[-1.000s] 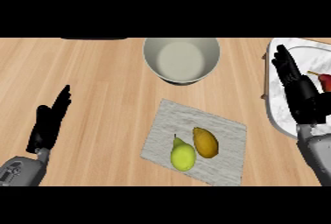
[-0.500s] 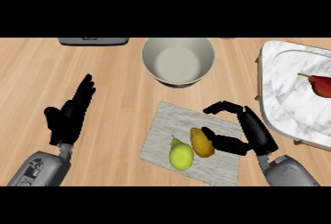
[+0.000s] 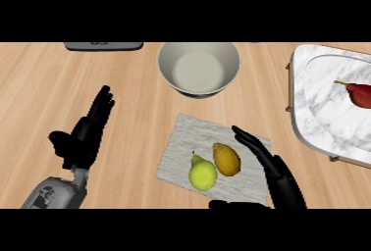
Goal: Pick the lemon from the placemat and place it in the bowl
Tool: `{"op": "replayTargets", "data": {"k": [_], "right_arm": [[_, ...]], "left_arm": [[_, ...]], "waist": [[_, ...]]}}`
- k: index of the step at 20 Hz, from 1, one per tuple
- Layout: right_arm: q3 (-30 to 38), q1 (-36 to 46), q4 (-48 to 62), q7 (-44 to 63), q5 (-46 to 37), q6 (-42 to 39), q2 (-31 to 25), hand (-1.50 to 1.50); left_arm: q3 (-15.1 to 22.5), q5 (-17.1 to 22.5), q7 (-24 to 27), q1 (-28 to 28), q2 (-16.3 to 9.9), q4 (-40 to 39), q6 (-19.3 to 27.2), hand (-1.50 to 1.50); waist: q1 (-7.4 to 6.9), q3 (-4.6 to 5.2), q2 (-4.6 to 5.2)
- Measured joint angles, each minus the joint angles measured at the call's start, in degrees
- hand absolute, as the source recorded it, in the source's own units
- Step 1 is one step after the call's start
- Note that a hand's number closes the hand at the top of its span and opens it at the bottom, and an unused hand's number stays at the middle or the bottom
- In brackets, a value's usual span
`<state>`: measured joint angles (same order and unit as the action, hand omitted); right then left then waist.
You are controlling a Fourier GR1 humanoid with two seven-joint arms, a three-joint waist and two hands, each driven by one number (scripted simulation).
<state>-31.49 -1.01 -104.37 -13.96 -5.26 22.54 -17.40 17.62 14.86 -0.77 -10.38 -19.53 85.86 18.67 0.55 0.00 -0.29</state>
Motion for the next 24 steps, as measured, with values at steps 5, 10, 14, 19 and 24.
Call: {"op": "replayTargets", "data": {"k": [5,10,14,19,24], "right_arm": [[2.3,0.4,-10.4,14.5,-6.0,-0.4,-5.7,-1.5],[4.1,6.3,-15.0,31.3,-7.8,-5.5,-7.4,-1.5],[3.7,9.0,-13.8,39.9,-7.8,-9.9,-7.6,-1.5],[2.8,11.1,-12.9,48.9,-7.5,-15.9,-7.9,-1.5],[2.8,12.9,-8.5,51.7,-8.2,-20.5,-5.5,-1.5]], "left_arm": [[-0.1,-0.8,-0.2,0.3,0.9,0.6,-0.3,0.0],[-0.4,-2.0,-0.5,-0.2,1.9,0.4,-0.5,0.0],[-0.6,-2.7,-1.7,-0.6,2.3,0.9,-0.8,0.0],[-1.2,-3.5,-1.1,-0.3,3.3,0.1,-1.5,0.0],[-2.1,-4.8,-0.4,0.9,4.5,0.0,-2.4,0.0]], "waist": [[0.01,0.07,0.04],[-0.43,0.08,0.16],[-0.65,0.06,0.23],[-0.65,0.05,0.27],[-0.71,0.02,0.29]]}}
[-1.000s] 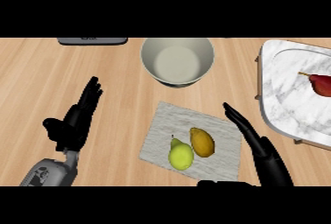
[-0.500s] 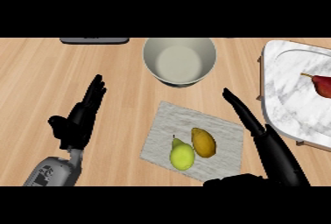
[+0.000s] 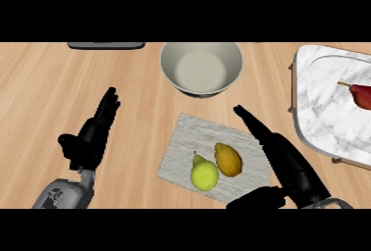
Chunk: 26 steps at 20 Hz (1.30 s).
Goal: Pick the lemon from the placemat and place it in the bowl
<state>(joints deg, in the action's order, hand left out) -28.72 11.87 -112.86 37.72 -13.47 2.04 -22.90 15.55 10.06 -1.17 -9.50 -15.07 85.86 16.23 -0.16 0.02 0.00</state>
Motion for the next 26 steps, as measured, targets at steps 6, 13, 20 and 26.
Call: {"op": "replayTargets", "data": {"k": [6,13,20,26], "right_arm": [[2.3,-5.3,0.7,-5.3,0.0,-4.1,1.6,-1.5],[6.1,-9.5,1.4,-12.7,2.5,-6.7,4.1,-1.5],[7.8,-12.3,2.0,-15.0,2.6,-8.9,8.1,-1.5],[10.1,-11.6,6.3,-16.5,3.1,-11.0,11.2,-1.5]], "left_arm": [[-2.6,-1.1,0.3,0.9,1.2,0.1,-2.6,0.0],[-5.1,-2.6,-1.3,-0.1,2.0,0.2,-4.6,0.0],[-6.1,-5.3,-2.8,0.3,4.5,1.4,-5.5,0.0],[-6.7,-7.5,-3.7,1.4,6.3,3.0,-6.3,0.0]], "waist": [[0.17,-0.02,-0.03],[0.22,-0.04,-0.02],[0.21,-0.03,-0.03],[0.15,-0.03,-0.01]]}}
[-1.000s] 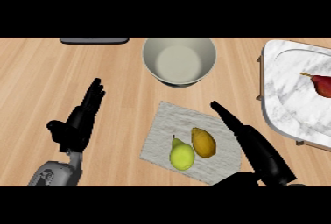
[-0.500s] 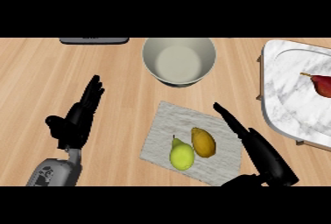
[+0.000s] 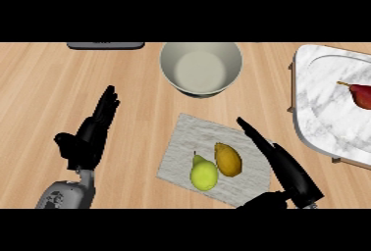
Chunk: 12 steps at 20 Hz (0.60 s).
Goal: Pick the lemon from the placemat and place it in the bowl
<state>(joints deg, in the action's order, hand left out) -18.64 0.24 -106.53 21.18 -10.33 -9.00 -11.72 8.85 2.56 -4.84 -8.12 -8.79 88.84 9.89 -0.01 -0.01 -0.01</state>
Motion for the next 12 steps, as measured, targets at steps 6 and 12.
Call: {"op": "replayTargets", "data": {"k": [6,12], "right_arm": [[0.4,0.4,5.2,-3.2,-2.1,0.2,3.6,-1.5],[0.3,1.0,11.0,-7.3,-6.5,1.8,5.7,-1.5]], "left_arm": [[-1.2,-1.5,-0.6,-0.5,1.6,0.1,-0.9,0.0],[-2.4,-2.5,-0.3,-0.9,2.4,-0.9,-2.4,0.0]], "waist": [[0.01,0.0,0.01],[0.01,0.01,0.02]]}}
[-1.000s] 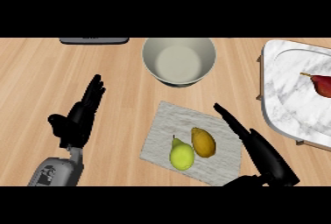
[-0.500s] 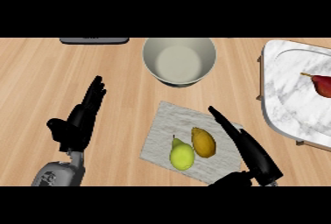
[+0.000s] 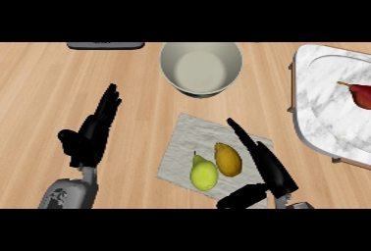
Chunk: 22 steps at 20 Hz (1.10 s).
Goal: Pick the lemon from the placemat and place it in the bowl
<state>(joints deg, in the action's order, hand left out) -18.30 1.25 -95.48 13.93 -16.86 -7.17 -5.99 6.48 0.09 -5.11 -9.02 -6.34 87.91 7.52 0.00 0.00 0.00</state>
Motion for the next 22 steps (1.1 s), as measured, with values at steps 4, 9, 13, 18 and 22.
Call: {"op": "replayTargets", "data": {"k": [4,9,13,18,22], "right_arm": [[-0.5,0.3,2.7,-0.1,-5.0,1.9,-0.3,-1.5],[-0.8,0.7,5.7,-1.2,-8.6,2.2,0.1,-1.5],[-0.7,2.0,9.6,-3.5,-9.4,1.7,1.7,1.5],[-3.9,3.5,12.2,-9.2,-14.0,1.7,0.3,1.5],[-4.6,3.9,13.2,-12.0,-15.7,1.6,0.6,1.5]], "left_arm": [[-0.8,0.1,0.2,0.3,-0.2,0.2,-0.8,0.0],[-1.5,-0.4,-0.1,0.7,0.3,0.8,-1.5,0.0],[-2.2,-0.3,-0.2,0.7,0.7,1.0,-2.5,0.0],[-2.4,-1.0,1.0,1.1,0.9,0.2,-2.6,0.0],[-3.1,-1.0,0.4,0.2,1.0,0.0,-3.0,0.0]], "waist": [[-0.02,0.0,0.0],[-0.02,0.0,-0.01],[-0.03,0.02,-0.03],[0.0,0.23,-0.29],[0.09,0.31,-0.45]]}}
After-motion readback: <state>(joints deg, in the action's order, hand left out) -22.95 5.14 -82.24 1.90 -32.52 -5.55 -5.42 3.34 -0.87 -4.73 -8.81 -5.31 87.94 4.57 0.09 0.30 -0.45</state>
